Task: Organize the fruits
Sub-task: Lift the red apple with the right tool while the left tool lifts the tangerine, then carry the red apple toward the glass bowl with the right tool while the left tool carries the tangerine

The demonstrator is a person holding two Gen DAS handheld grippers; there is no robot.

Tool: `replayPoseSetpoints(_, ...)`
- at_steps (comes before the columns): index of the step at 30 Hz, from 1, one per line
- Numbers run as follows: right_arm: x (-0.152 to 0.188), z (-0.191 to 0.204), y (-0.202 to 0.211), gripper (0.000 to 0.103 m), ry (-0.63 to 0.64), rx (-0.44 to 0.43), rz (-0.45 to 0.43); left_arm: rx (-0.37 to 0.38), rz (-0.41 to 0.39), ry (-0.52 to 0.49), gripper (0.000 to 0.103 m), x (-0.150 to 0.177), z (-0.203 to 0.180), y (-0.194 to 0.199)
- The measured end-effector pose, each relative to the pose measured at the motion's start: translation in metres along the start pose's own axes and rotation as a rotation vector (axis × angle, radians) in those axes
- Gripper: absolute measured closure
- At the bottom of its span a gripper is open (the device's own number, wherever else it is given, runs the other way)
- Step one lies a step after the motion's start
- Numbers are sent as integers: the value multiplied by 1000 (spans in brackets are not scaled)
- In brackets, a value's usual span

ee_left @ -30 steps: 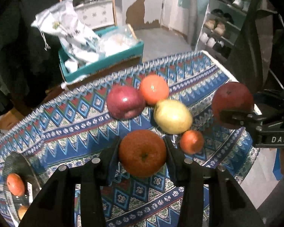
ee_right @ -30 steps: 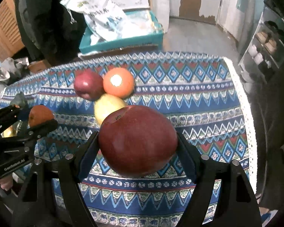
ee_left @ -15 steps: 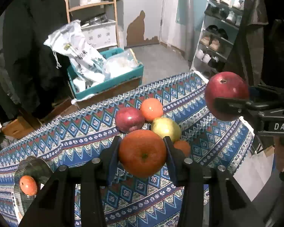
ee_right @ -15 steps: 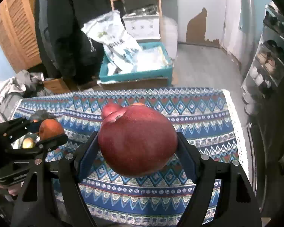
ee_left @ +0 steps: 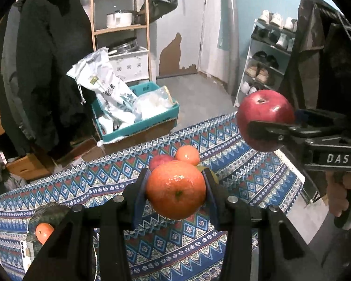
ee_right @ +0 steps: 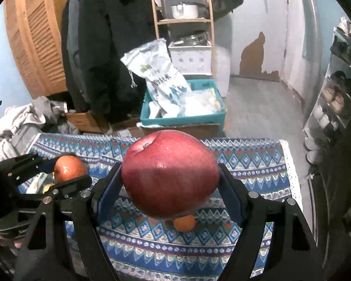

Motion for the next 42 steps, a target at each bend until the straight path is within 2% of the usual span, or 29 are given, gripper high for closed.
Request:
replayPoseSetpoints(9, -17, 23, 5, 25, 19, -31, -28, -13, -47, 7, 58, -6, 9, 25)
replayPoseSetpoints(19, -32, 65, 3, 25, 63, -89, -41, -52, -76, 63, 58, -2, 41, 48)
replayPoseSetpoints(42, -48, 187, -40, 25, 185, -240, 38, -195, -89, 237, 58, 39, 149, 93)
Point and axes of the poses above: each gripper's, at about its wrist camera, not at the fingertips, and y roughly against the way its jaws point, z to its left, x to its underside, the point moved 5 cm from there along -y, roughly the way its jaws point, and after that the axes turned 7 degrees about x, right-handed, at the moved point
